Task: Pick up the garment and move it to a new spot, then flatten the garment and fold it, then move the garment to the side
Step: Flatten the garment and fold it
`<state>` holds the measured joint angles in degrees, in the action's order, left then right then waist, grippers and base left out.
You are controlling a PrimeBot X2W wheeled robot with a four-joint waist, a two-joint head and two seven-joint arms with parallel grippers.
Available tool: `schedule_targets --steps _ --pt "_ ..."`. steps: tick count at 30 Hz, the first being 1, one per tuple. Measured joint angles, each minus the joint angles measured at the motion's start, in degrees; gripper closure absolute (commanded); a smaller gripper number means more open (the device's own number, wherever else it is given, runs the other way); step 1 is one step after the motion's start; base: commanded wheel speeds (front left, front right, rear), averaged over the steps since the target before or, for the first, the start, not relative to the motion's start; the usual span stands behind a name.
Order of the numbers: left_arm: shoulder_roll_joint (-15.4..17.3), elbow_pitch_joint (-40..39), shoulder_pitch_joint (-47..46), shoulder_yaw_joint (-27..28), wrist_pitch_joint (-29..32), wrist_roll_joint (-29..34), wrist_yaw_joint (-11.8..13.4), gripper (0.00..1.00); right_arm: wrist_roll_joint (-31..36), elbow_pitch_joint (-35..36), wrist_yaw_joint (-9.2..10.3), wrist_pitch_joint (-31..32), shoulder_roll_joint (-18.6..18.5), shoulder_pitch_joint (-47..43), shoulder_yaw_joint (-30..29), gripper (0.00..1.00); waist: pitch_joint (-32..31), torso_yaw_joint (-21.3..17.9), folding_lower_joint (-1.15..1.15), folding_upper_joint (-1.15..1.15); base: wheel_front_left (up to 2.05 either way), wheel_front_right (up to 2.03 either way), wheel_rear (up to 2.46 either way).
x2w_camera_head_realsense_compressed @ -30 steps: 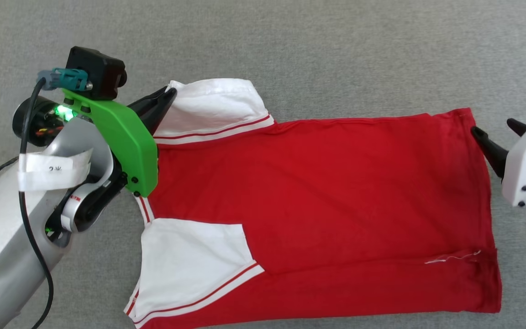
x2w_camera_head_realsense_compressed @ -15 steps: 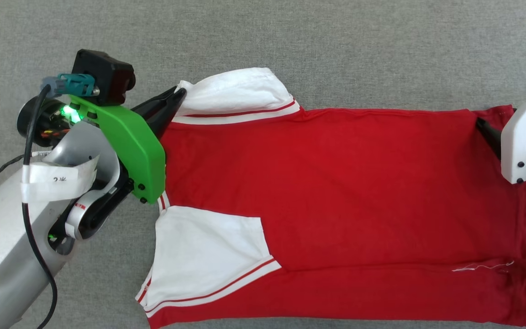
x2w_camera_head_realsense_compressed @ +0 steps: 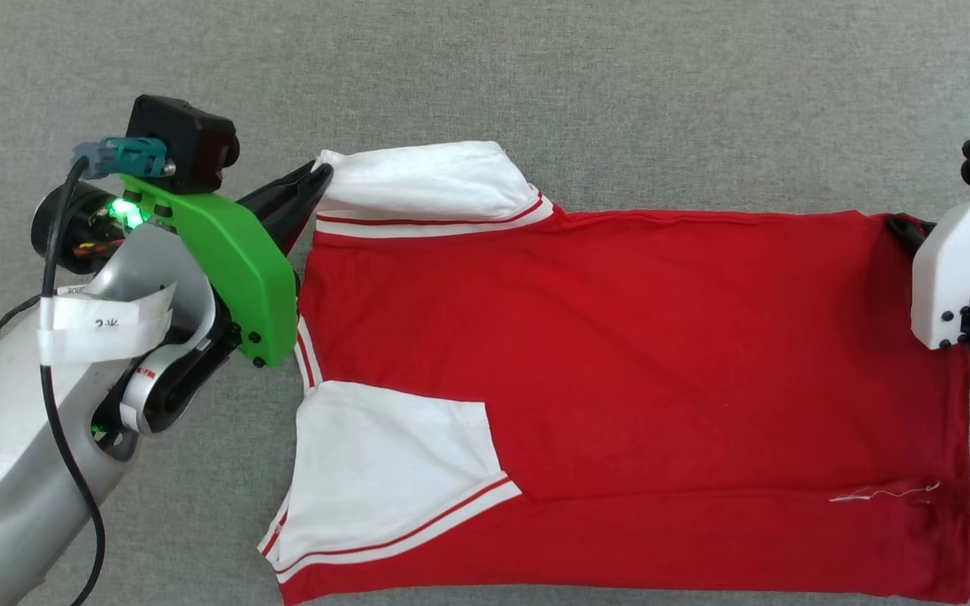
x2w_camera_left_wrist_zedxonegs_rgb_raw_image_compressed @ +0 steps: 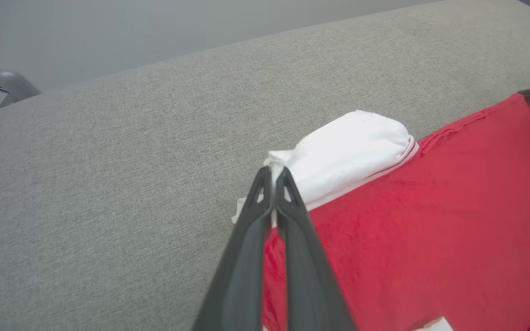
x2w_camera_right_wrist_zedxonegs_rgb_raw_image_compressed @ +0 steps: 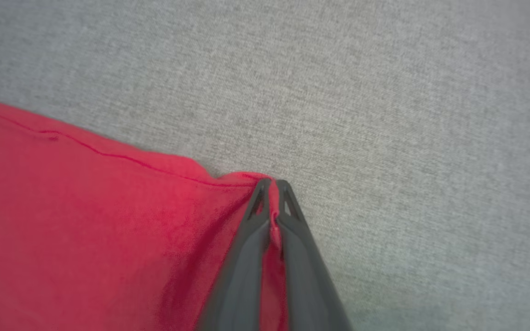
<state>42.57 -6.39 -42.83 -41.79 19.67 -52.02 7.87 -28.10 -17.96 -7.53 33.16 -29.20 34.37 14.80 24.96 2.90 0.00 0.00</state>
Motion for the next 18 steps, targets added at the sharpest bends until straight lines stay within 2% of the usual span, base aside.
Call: schedule_targets --steps 9,18 --pt "-0.59 3.5 5.72 1.3 -4.49 -2.03 0.02 1.0 -3.44 -0.66 0.01 -7.65 1.63 -4.54 -4.28 1.0 -4.81 -0.12 0.0 0.0 0.0 0.0 0.0" --pt "0.4 0.88 13.3 0.65 -5.6 -4.37 1.15 1.0 -8.83 1.22 0.01 -12.93 3.38 -14.2 -9.59 1.0 -10.89 0.33 0.0 0.0 0.0 0.0 0.0"
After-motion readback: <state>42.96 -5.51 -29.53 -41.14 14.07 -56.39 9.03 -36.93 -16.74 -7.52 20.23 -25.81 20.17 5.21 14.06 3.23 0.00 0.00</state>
